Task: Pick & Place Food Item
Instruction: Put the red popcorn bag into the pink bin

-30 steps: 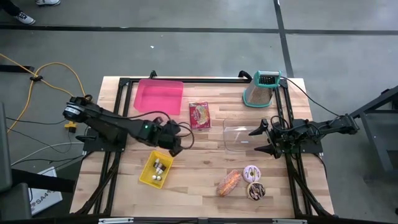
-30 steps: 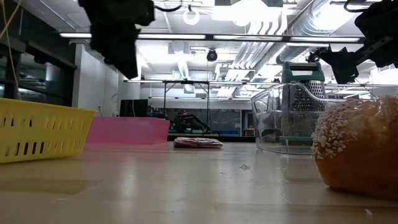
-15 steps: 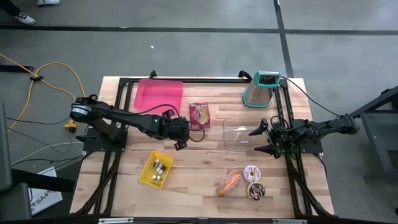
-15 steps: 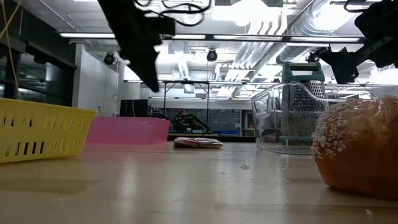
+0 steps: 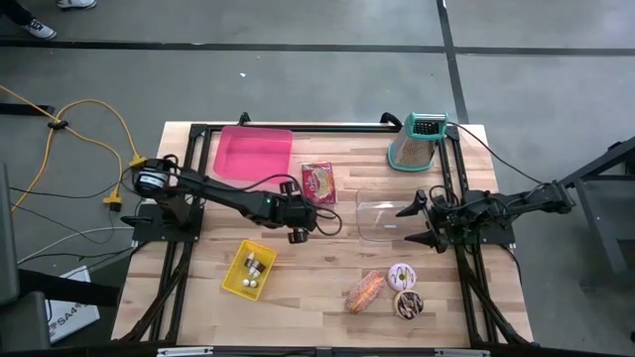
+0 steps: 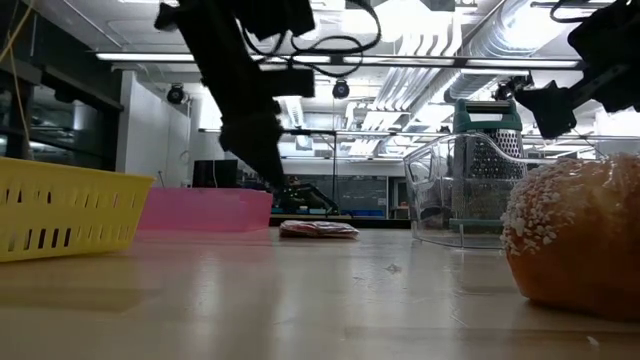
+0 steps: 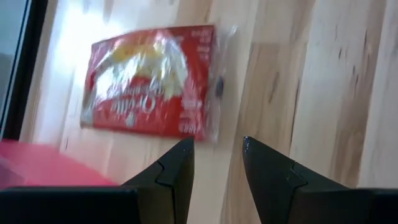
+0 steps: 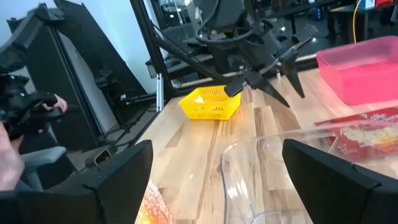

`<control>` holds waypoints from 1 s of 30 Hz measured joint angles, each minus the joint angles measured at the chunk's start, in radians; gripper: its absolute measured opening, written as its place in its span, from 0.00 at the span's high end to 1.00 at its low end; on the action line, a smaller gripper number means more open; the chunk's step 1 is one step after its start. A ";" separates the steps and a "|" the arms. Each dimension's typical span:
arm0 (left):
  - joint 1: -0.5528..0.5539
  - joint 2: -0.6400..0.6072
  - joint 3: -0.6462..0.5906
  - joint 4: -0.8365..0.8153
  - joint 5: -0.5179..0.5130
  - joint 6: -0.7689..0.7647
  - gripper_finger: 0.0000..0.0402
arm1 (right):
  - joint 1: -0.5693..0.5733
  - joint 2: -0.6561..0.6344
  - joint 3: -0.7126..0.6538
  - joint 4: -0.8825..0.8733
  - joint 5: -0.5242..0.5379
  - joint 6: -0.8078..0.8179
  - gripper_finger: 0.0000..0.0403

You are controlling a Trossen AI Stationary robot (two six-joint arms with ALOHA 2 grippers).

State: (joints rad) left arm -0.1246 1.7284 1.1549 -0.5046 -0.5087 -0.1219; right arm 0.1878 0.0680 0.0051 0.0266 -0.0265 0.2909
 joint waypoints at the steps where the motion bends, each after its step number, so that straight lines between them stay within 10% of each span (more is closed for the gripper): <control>1: 0.000 0.004 0.000 0.000 0.000 0.013 0.68 | 0.000 0.000 0.000 0.000 0.000 0.000 0.14; 30: 0.040 0.115 -0.001 0.045 0.004 0.168 0.68 | 0.000 0.043 0.000 0.000 0.000 0.000 0.14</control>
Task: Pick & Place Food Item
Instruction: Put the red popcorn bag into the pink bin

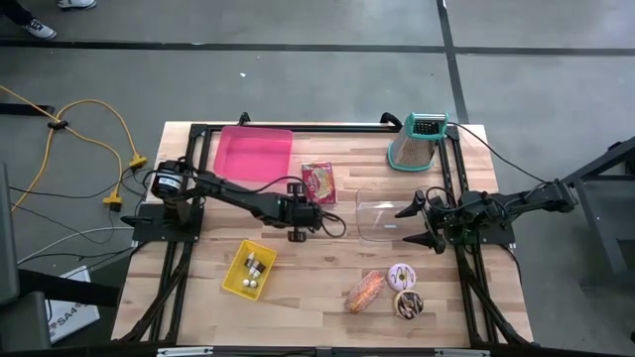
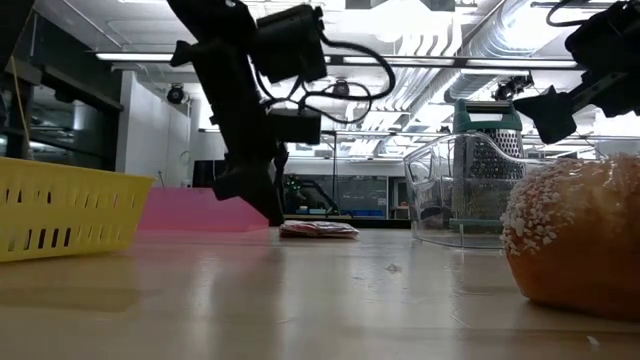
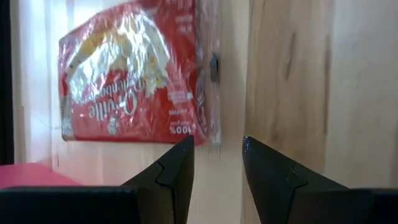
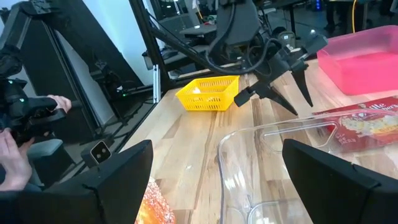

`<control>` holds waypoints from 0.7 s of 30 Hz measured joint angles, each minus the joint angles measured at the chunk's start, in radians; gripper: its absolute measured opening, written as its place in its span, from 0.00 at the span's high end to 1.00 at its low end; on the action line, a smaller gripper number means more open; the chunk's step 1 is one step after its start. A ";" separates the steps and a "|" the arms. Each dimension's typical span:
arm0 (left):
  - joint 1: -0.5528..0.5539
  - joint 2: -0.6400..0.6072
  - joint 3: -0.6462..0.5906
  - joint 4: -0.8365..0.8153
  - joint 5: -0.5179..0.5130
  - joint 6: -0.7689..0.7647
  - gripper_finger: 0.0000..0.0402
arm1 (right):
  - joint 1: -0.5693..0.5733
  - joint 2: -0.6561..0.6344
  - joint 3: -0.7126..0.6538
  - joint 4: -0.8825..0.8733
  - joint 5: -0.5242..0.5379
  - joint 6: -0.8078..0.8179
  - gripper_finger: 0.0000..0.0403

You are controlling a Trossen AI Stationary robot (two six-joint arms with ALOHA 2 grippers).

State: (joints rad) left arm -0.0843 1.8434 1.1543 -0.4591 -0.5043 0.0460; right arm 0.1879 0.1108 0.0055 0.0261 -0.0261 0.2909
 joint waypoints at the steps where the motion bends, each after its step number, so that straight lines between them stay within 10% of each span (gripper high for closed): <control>1: 0.002 0.002 0.000 -0.001 0.000 0.000 0.68 | 0.000 0.000 0.000 0.000 0.000 0.000 0.14; 21: 0.002 0.025 -0.001 -0.004 -0.004 0.060 0.55 | 0.000 0.000 0.000 0.000 0.000 0.000 0.14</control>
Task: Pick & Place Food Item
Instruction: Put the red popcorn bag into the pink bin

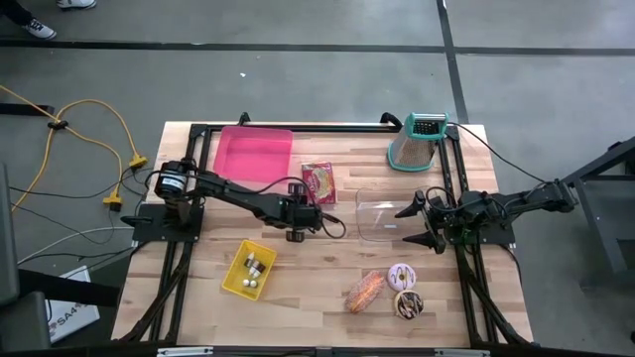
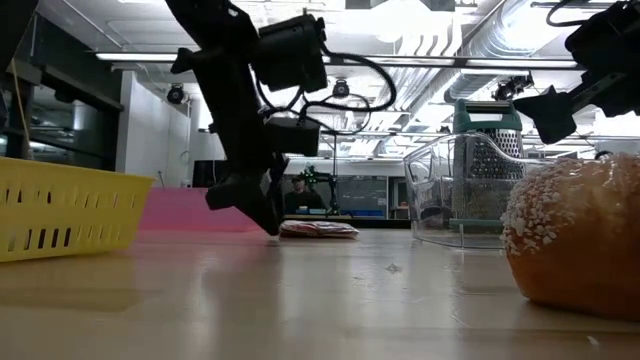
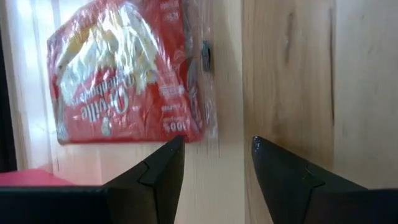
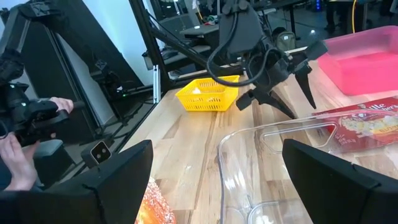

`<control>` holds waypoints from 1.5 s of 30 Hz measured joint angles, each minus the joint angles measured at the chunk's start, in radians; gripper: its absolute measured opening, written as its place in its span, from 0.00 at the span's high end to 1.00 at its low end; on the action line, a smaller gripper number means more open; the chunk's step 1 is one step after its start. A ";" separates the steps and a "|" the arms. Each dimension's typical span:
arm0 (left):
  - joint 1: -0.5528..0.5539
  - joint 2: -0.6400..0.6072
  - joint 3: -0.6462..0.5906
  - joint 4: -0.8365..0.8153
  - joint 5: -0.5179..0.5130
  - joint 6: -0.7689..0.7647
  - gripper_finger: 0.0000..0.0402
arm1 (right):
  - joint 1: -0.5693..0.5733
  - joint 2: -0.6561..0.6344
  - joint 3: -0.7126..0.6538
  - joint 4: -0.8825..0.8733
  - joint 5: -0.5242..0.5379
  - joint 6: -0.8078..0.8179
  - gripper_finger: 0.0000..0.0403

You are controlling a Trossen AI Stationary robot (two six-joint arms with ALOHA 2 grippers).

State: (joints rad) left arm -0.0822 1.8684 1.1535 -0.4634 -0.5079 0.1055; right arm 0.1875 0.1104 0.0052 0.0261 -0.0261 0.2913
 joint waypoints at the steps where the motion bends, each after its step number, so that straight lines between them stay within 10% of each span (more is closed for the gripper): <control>1: 0.002 0.012 0.000 0.009 -0.006 0.001 0.55 | 0.000 0.000 0.000 0.000 0.000 0.000 0.14; 33: 0.022 0.092 0.002 0.154 -0.149 0.149 0.56 | 0.000 0.006 0.000 0.005 -0.002 0.000 0.14; 45: 0.022 0.095 0.000 0.154 -0.123 0.130 0.93 | 0.000 0.006 0.000 0.005 -0.002 0.000 0.14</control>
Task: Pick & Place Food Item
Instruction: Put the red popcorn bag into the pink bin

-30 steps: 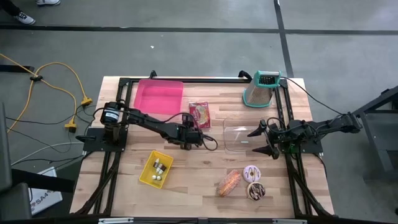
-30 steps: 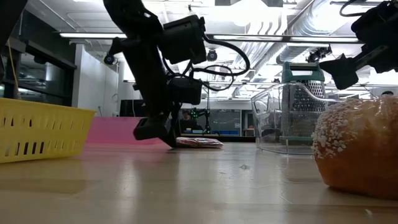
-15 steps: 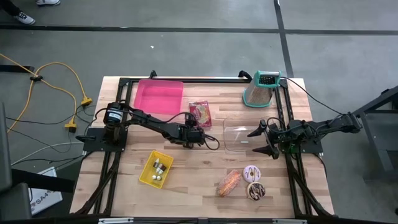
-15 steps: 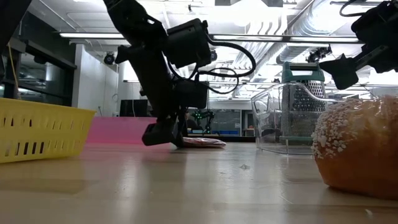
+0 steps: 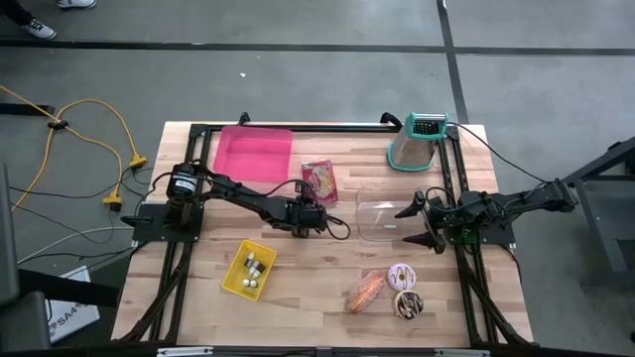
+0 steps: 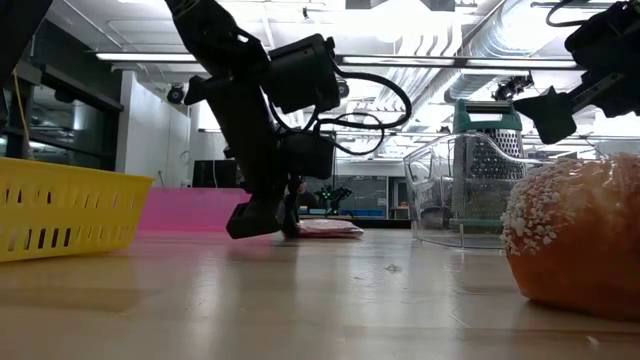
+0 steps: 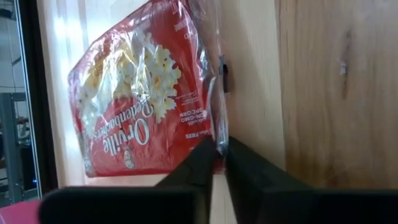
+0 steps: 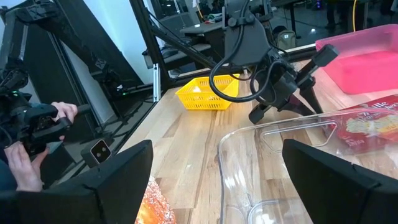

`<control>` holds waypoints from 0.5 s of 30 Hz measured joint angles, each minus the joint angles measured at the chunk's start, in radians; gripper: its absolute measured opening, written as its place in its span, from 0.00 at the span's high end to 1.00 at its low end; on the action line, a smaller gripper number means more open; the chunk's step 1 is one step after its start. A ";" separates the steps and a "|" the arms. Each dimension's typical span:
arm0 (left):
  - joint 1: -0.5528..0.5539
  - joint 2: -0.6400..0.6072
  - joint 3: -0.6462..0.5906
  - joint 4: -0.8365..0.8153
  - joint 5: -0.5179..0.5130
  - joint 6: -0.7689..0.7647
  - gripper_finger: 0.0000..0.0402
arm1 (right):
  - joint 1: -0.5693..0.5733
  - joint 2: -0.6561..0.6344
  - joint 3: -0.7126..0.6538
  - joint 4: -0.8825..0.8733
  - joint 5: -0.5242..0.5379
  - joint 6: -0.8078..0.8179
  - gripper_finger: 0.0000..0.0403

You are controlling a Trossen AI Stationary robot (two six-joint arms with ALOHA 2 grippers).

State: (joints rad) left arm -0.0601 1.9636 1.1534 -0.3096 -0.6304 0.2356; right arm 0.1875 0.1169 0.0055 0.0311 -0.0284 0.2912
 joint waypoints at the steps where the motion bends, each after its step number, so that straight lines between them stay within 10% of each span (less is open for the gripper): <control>1: 0.000 0.001 0.000 0.000 0.000 0.000 0.96 | 0.000 0.000 0.000 0.000 0.000 0.000 0.14; 15: -0.001 -0.026 0.000 0.007 -0.025 0.004 1.00 | 0.000 0.000 0.000 0.000 0.000 0.000 0.14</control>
State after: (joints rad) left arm -0.0608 1.9373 1.1534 -0.3026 -0.6553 0.2394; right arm 0.1875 0.1169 0.0051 0.0315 -0.0284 0.2909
